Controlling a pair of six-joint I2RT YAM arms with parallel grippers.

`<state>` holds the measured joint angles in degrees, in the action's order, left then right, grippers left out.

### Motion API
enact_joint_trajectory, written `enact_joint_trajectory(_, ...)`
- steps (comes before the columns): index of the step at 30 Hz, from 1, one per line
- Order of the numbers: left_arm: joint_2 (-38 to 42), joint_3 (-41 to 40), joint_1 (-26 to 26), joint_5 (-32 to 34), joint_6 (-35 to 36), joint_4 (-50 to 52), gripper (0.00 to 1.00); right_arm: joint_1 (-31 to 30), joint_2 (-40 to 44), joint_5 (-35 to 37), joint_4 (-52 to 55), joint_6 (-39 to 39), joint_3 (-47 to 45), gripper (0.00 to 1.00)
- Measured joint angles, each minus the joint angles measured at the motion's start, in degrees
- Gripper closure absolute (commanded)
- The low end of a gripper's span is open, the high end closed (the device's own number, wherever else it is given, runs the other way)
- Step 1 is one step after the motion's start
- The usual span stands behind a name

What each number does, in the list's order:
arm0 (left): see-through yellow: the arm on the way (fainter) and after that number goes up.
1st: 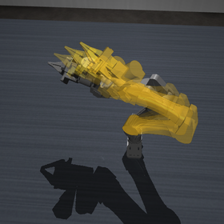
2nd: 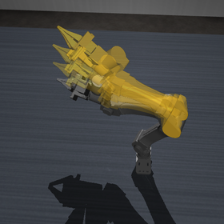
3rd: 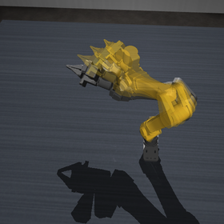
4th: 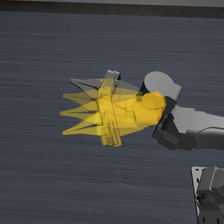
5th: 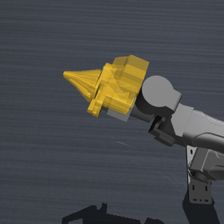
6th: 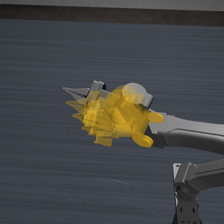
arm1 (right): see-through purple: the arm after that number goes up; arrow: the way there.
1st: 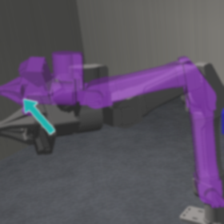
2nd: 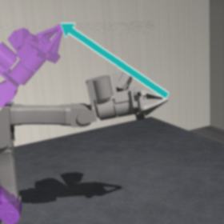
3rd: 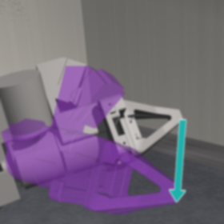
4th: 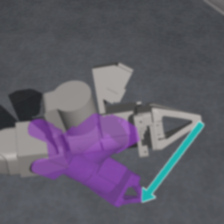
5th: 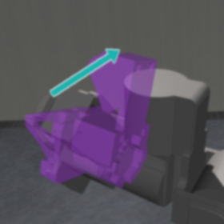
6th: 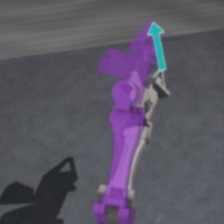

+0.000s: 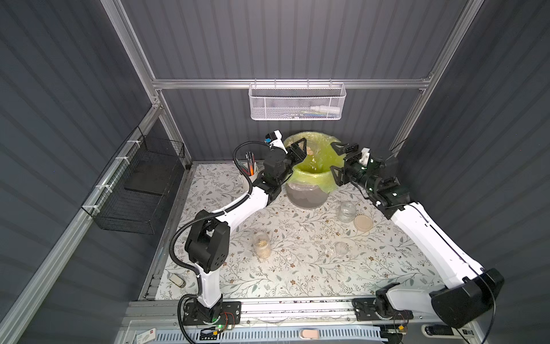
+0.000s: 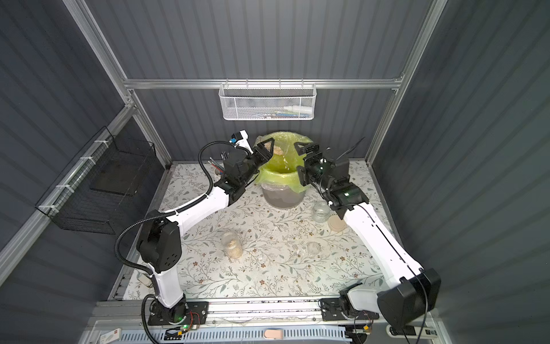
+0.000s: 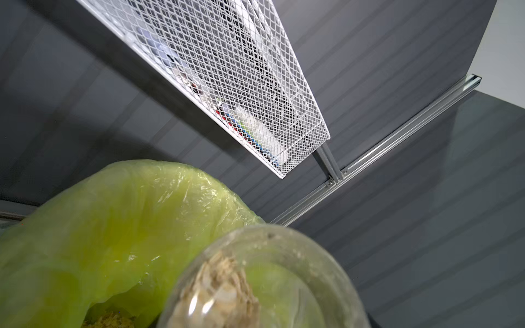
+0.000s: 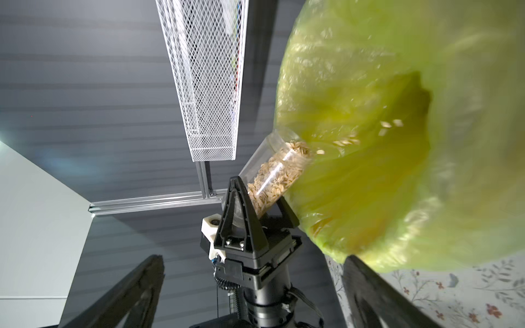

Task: Empty expired oatmeal from jars
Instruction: Pour the expired oatmeal into the trash bin.

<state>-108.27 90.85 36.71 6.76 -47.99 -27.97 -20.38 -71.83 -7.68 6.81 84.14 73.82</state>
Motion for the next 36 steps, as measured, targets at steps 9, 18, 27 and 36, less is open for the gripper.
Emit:
enact_joint_trajectory(9,-1.2,4.0,-0.5,-3.0,5.1,7.5,0.72,4.6,11.4,-1.2,3.8,-3.7,-10.4,0.01)
enact_joint_trajectory(18,-5.2,10.2,-1.3,-5.9,10.9,15.3,0.72,5.8,16.5,-1.4,5.2,-4.5,-16.8,0.01)
enact_joint_trajectory(27,-8.4,19.0,-1.6,-8.7,20.1,25.3,0.73,8.4,23.7,-1.3,7.0,-8.1,-19.6,0.01)
enact_joint_trajectory(36,-8.9,25.6,-1.6,-11.0,28.4,34.1,0.73,9.0,26.5,-1.4,9.7,-11.8,-23.9,0.01)
